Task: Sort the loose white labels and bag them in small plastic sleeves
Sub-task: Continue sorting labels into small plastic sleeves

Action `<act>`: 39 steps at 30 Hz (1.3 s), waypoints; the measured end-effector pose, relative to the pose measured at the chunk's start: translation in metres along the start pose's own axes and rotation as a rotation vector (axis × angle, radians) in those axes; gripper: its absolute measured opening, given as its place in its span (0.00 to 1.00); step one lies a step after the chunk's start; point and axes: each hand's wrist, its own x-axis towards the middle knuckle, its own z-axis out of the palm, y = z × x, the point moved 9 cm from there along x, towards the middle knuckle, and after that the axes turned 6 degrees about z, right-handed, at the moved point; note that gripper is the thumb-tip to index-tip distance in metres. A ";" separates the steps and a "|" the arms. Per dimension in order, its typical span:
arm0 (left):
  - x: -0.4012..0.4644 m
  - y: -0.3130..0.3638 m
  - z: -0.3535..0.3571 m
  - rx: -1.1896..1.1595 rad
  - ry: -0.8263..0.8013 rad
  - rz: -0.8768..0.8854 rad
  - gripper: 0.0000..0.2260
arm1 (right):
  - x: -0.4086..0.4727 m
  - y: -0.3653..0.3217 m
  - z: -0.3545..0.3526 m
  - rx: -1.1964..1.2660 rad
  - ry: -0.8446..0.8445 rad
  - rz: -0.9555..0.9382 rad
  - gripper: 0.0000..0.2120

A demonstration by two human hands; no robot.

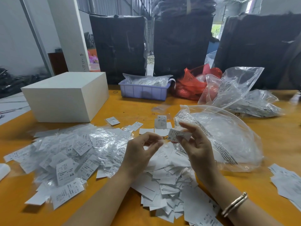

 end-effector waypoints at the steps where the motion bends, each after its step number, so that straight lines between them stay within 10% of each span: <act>1: 0.000 0.001 0.000 0.004 -0.003 0.007 0.07 | -0.001 -0.001 0.001 -0.018 -0.009 -0.002 0.24; 39: -0.002 -0.002 0.012 -0.109 -0.122 -0.049 0.08 | 0.001 0.013 -0.002 0.111 -0.014 0.098 0.17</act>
